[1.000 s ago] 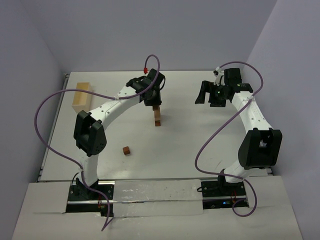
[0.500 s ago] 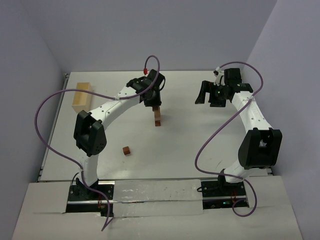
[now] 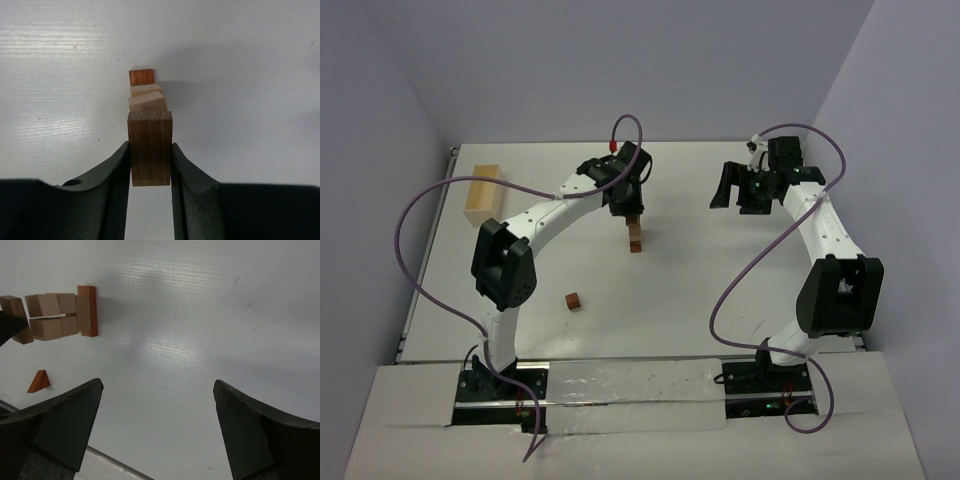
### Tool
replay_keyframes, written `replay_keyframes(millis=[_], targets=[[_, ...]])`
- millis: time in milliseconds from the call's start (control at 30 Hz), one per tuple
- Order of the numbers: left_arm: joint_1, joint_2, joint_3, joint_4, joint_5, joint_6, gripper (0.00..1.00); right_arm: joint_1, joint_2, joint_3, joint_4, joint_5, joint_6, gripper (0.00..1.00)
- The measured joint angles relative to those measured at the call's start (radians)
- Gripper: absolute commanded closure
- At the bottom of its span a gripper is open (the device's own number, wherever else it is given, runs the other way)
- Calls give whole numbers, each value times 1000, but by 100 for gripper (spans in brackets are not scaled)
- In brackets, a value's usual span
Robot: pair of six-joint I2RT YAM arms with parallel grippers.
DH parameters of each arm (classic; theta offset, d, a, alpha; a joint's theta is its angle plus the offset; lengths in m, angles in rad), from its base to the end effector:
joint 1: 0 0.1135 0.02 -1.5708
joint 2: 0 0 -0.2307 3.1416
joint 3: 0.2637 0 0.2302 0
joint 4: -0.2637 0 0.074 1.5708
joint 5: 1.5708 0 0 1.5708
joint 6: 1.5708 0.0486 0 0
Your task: Build the wood block tower
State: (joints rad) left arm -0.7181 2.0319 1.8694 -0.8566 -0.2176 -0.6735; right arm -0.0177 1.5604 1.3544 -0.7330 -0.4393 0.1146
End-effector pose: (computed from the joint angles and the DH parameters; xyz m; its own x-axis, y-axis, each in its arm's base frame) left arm 0.3197 -0.2654 0.2399 -0.8489 -0.0671 -0.5244 0.0356 0.9824 -0.1832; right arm 0.3174 0.0151 0.2623 -0.8284 0.1182 -0.5475 -0.1413 0.9018 0.4085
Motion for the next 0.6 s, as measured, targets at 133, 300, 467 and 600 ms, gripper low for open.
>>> replay_keyframes(millis=[133,300,467,600], targets=[[0,15,1,0,2,0,92,0,0,0,0,0,0,0],[0,18,3,0,2,0,91,0,0,0,0,0,0,0],[0,18,5,0,2,0,90,0,0,0,0,-1,0,0],[0,19,9,-1,2,0,90,0,0,0,0,-1,0,0]])
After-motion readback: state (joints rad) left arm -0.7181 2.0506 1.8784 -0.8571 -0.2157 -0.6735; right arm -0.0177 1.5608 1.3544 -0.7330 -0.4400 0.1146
